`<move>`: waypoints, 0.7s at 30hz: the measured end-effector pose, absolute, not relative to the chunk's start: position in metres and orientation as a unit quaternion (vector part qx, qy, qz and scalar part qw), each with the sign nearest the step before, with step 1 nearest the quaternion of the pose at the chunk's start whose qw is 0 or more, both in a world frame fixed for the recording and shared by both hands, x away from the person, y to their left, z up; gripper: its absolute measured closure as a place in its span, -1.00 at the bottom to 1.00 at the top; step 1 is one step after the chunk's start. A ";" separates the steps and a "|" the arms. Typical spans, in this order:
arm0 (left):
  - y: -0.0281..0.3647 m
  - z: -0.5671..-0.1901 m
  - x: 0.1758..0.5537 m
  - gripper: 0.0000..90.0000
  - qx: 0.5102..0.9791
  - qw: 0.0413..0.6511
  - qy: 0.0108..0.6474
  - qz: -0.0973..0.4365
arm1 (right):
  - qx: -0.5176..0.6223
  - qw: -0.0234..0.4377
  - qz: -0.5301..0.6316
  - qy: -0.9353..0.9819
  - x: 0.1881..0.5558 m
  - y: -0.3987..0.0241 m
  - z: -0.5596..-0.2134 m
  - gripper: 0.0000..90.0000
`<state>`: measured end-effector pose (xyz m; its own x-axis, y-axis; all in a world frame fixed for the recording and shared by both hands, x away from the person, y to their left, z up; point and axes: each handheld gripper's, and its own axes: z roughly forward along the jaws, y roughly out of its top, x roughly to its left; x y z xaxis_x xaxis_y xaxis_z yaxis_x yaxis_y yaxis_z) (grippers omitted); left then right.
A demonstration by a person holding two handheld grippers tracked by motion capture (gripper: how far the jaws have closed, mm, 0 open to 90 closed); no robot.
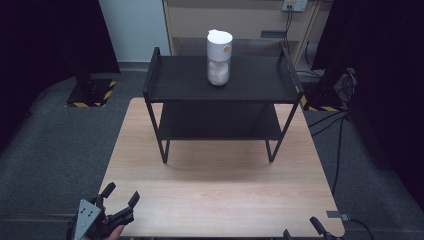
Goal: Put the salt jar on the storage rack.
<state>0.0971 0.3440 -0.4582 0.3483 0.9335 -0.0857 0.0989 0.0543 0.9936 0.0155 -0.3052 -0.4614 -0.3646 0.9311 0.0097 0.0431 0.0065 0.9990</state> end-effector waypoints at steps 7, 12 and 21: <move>0.343 -0.459 0.102 -0.72 0.592 0.574 0.440 0.355 | 0.425 0.387 0.566 0.591 0.018 -0.311 -0.465 -0.67; 0.344 -0.459 0.100 -0.72 0.587 0.576 0.441 0.359 | 0.427 0.383 0.568 0.590 0.018 -0.313 -0.466 -0.67; 0.345 -0.460 0.101 -0.72 0.583 0.577 0.444 0.360 | 0.435 0.385 0.566 0.585 0.018 -0.316 -0.467 -0.67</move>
<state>0.1014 0.3453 -0.4596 0.3464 0.9336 -0.0916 0.1020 0.0596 0.9930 0.0177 -0.3158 -0.4667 -0.3265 0.9443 0.0422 0.0729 -0.0193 0.9972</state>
